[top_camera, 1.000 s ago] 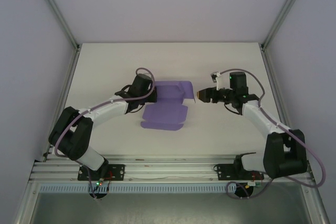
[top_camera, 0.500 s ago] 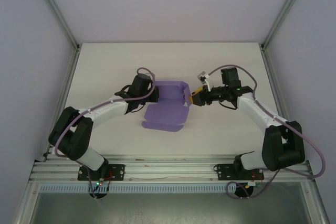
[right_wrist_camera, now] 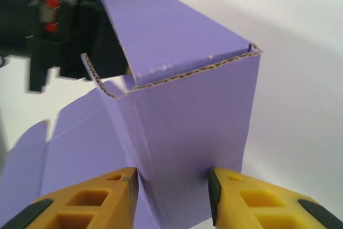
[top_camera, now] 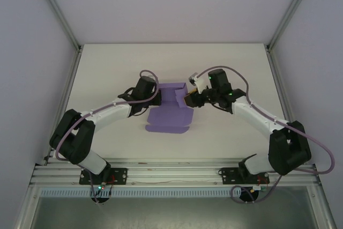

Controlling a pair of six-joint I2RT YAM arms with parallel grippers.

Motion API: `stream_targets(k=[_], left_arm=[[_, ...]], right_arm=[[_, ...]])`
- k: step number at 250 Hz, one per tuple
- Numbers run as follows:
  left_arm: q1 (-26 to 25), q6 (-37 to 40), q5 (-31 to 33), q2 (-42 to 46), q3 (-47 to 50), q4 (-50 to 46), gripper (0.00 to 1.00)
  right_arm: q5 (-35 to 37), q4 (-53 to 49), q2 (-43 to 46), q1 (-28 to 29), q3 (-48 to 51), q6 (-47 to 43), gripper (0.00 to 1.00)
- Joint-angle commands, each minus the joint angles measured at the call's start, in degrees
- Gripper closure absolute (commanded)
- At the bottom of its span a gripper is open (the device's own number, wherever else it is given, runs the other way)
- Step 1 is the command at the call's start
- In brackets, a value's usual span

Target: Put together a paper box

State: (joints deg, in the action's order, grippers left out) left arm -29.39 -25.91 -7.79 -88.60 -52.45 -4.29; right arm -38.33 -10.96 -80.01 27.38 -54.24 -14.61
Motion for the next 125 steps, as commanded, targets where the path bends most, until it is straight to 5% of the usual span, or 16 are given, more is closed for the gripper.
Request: stream_targets(k=[1,66,125], left_arm=[[-1.0,-1.5,2.9,1.8,-2.3,-3.0,1.00],[-1.8,-2.9,4.6,1.2,-3.5,-4.4,1.00],[-2.6,-5.4,5.8,0.3,-4.6,-6.1,1.00]], right_arm=[[20.3,7.1,-1.8,3.0,-0.8,8.8,0.54],[42.1,9.7,-7.4,9.6,-3.0,13.5,0.64],[60.8,5.9,-13.4,12.9,-8.1,17.8,0.93]])
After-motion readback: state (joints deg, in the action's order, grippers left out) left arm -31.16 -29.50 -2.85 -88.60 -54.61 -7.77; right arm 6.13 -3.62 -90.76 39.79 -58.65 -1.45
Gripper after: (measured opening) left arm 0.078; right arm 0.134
